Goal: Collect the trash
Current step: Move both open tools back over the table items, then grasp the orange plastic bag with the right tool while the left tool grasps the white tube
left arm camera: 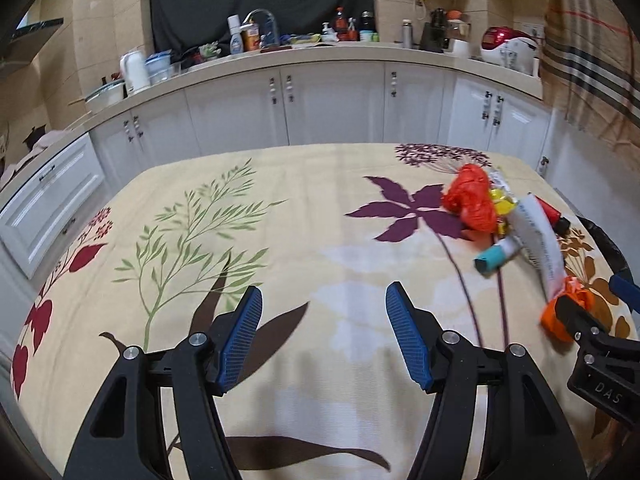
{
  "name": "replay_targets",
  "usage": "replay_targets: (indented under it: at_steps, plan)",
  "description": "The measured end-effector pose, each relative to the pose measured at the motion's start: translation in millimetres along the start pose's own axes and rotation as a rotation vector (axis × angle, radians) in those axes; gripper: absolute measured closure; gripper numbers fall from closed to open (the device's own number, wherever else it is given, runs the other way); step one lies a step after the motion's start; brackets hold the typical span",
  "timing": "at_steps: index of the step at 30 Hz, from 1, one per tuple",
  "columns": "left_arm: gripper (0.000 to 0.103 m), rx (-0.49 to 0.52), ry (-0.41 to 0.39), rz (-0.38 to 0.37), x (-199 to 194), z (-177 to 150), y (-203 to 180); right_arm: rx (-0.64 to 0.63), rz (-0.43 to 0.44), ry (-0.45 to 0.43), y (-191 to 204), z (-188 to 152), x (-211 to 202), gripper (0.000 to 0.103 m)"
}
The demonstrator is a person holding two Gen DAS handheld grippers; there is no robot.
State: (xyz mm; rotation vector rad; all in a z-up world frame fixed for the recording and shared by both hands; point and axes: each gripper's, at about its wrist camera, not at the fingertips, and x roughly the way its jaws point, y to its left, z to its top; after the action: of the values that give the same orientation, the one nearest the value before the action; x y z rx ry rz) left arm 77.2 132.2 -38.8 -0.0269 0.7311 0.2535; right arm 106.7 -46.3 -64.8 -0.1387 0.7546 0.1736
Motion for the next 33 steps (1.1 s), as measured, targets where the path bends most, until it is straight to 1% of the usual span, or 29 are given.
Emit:
replay_targets:
  at_steps: [2,3,4,5,7,10,15,20,31,33]
  plan:
    - [0.040,-0.008,0.003,-0.006,1.2,0.1,3.0,0.007,-0.001,0.019,-2.6,0.3,3.5,0.014]
    - [0.040,-0.008,0.002,-0.009,1.1,-0.3,3.1,0.019,0.003,0.025,-5.1,0.2,4.1,0.017]
    - [0.040,-0.008,0.002,-0.013,1.2,-0.4,2.2,0.027,0.008,0.026,-7.5,-0.5,4.1,0.027]
    - [0.040,-0.007,0.002,-0.019,1.1,-0.4,0.7,0.034,0.020,0.030,-9.7,-0.5,4.9,0.031]
    - [0.040,-0.002,0.003,-0.034,1.2,0.0,-4.2,0.031,0.035,0.049,-12.2,-2.5,6.4,0.051]
    - [0.040,0.014,0.002,-0.053,0.5,0.7,-14.8,0.032,0.060,0.061,-14.8,-5.0,6.5,0.053]
    - [0.040,0.036,0.008,-0.089,-1.5,1.7,-35.9,0.025,0.049,0.036,-20.7,-8.2,-1.0,0.054]
    - [0.040,0.063,0.016,-0.131,-3.1,3.6,-63.7,0.037,0.013,0.001,-40.5,-7.1,-9.2,0.054]
    - [0.040,0.126,0.034,-0.183,4.7,10.9,-124.2,0.091,-0.083,-0.041,-98.7,-5.8,-13.5,0.054]
    - [0.037,0.130,0.038,-0.187,6.9,13.2,-133.6,0.099,-0.092,-0.046,-106.6,-6.4,-13.3,0.054]
